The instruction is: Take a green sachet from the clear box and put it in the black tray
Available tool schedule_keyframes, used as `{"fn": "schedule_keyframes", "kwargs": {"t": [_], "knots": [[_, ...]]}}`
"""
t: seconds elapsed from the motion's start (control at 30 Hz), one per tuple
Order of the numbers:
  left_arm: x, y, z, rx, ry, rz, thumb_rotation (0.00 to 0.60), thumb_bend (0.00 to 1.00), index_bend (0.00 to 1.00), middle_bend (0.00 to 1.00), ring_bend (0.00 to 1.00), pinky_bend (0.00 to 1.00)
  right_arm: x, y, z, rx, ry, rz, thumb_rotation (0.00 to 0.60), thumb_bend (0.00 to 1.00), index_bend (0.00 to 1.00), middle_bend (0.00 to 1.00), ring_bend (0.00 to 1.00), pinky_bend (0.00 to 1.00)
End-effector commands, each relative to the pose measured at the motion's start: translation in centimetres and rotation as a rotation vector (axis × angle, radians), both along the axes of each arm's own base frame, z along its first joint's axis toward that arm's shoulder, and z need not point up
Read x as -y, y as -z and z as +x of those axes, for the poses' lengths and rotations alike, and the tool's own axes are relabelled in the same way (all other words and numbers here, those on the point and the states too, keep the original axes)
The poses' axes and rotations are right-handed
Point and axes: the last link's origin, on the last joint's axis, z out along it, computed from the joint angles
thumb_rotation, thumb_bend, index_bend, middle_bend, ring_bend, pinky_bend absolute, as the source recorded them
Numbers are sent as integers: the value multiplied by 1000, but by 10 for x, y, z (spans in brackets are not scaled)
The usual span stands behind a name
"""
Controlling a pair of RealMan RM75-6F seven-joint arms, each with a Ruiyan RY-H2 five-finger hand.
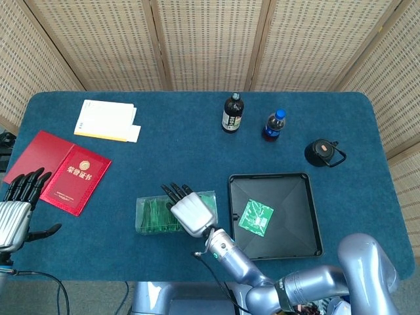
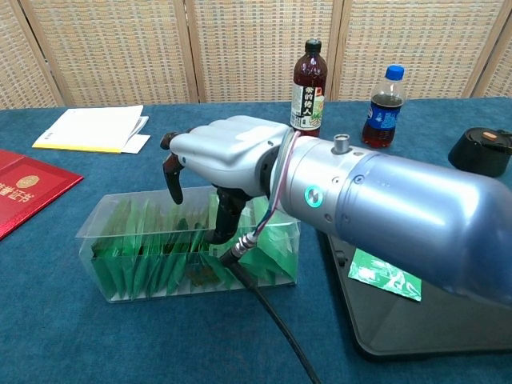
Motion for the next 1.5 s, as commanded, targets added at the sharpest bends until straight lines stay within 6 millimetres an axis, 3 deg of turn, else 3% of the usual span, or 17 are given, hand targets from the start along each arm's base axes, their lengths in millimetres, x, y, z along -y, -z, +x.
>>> {"fn": "schedule_keyframes", "kwargs": {"t": [0.03,0.27,0.63,0.97,1.27,1.5], "knots": [[0,0,0,0,0,1,600,60,0,0,0,0,2,1,1,5,-28,-37,600,429,441,111,0,214],[0,-1,0,4,0,2,600,61,0,0,0,0,7,0,3,52,-97,-114,600,489,473,132,0,214],[1,-4,-1,16,-2,9,600,61,0,0,0,0,23,-5,10,74,-112,-171,600,498,484,134,0,214],[-2,-9,-5,37,-15,14,600,60,0,0,0,0,42,-6,29,62,-79,-203,600,502,494,86,0,129],[-6,-11,-8,57,-26,1,600,61,0,0,0,0,57,2,55,17,-96,-258,600,513,494,71,0,129],[-9,-14,-11,75,-27,-5,600,60,0,0,0,0,69,4,60,18,-89,-302,600,512,493,2,0,129]]}}
